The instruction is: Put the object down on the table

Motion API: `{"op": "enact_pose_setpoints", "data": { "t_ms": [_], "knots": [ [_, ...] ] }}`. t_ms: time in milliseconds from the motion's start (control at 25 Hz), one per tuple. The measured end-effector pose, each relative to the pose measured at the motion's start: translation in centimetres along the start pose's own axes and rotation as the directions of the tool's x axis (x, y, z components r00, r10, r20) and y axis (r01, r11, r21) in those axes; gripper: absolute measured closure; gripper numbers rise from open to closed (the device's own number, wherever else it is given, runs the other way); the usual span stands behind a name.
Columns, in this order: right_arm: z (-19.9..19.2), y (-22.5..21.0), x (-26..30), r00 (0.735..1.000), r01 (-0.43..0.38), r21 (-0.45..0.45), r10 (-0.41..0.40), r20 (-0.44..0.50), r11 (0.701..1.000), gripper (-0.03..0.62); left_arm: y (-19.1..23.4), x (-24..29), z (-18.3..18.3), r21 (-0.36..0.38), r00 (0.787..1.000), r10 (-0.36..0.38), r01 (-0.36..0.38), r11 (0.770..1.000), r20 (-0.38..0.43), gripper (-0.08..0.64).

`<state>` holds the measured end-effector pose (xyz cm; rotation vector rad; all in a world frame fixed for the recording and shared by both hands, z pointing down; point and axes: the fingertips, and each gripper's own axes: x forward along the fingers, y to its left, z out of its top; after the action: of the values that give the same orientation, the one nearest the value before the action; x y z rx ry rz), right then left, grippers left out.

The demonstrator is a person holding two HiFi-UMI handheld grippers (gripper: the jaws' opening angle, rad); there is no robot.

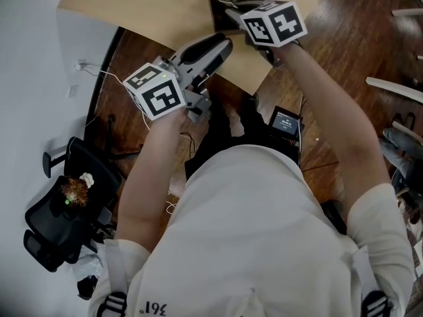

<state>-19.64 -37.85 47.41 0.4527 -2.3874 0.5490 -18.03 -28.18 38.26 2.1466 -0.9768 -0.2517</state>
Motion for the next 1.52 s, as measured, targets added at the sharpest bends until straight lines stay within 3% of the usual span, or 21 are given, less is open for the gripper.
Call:
{"op": "enact_pose_setpoints", "data": {
  "t_ms": [240, 920, 1240, 1520],
  "knots": [
    [0.1, -0.4, -0.5, 0.997, 0.071, -0.077, -0.071, 0.004, 0.995, 0.5, -0.1, 0.1, -0.1, 0.0, 1.0, -0.007, 0.007, 1.0, -0.005, 0.476],
    [-1.1, -1.5, -1.3, 0.987, 0.153, -0.114, -0.158, -0.032, 0.982, 0.451, -0.3, 0.3, 0.1, 0.015, 1.0, -0.02, 0.02, 1.0, -0.003, 0.476],
    [-1.3, -1.9, -2.4, 0.985, 0.171, -0.089, -0.174, -0.021, 0.981, 0.443, -0.5, 0.4, 0.2, 0.02, 1.0, -0.03, 0.03, 0.999, 0.004, 0.476],
    [-1.1, -1.8, -4.6, 0.988, 0.147, 0.034, -0.148, 0.048, 0.989, 0.443, -1.0, 0.1, 0.6, 0.027, 0.999, -0.033, 0.033, 0.999, 0.021, 0.476]
  ]
}}
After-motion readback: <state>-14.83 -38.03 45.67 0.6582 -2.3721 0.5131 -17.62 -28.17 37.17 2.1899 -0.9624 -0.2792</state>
